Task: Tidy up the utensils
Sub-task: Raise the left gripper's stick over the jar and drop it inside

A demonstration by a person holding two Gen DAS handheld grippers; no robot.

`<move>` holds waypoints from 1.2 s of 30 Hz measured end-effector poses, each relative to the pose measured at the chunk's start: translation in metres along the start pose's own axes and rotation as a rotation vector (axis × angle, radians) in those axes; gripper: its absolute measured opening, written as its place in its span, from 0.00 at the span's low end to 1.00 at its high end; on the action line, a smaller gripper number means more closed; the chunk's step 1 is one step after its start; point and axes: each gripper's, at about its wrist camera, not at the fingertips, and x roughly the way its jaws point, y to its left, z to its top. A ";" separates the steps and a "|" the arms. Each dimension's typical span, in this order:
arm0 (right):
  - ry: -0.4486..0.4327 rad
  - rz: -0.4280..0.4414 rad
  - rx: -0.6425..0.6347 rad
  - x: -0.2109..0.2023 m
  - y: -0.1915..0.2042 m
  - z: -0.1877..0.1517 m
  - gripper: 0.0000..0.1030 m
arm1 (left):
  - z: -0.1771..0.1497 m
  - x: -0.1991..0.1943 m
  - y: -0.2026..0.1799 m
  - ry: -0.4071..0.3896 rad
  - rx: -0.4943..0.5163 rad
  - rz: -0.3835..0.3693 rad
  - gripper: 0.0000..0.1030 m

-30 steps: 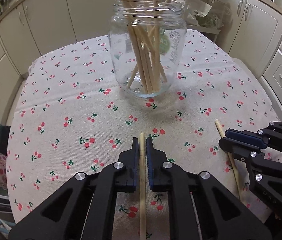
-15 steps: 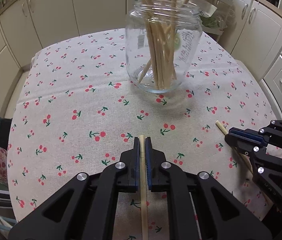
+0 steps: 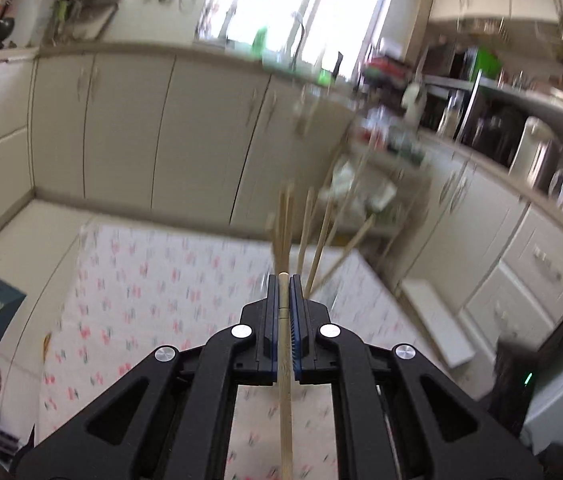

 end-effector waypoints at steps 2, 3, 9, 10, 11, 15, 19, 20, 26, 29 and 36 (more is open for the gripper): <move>-0.032 0.012 0.010 -0.005 0.003 0.001 0.06 | 0.015 -0.009 -0.004 -0.078 -0.010 -0.002 0.05; -0.051 0.020 0.014 -0.008 0.004 0.001 0.06 | 0.024 -0.013 -0.006 -0.121 -0.018 -0.006 0.05; -0.113 0.043 0.034 -0.015 0.001 0.007 0.06 | 0.058 -0.018 -0.013 -0.278 -0.081 0.005 0.05; -0.115 0.044 0.036 -0.016 -0.001 0.007 0.06 | 0.063 -0.016 -0.016 -0.305 -0.084 0.016 0.05; -0.114 0.045 0.039 -0.015 -0.003 0.007 0.06 | 0.067 -0.016 -0.018 -0.321 -0.087 0.023 0.05; -0.120 0.047 0.056 -0.012 -0.009 0.002 0.06 | 0.083 -0.006 -0.020 -0.402 -0.120 0.050 0.05; -0.134 0.046 0.079 -0.009 -0.017 -0.001 0.06 | 0.096 0.008 -0.022 -0.456 -0.154 0.070 0.05; -0.139 0.046 0.087 -0.009 -0.019 -0.002 0.06 | 0.097 0.012 -0.024 -0.461 -0.157 0.074 0.05; -0.157 0.053 0.133 -0.009 -0.030 -0.002 0.06 | 0.100 0.032 -0.032 -0.517 -0.131 0.113 0.05; -0.157 0.058 0.156 -0.008 -0.034 -0.002 0.06 | 0.098 0.042 -0.037 -0.542 -0.109 0.138 0.05; -0.144 0.077 0.181 -0.005 -0.039 -0.003 0.06 | 0.088 0.066 -0.041 -0.547 -0.078 0.188 0.05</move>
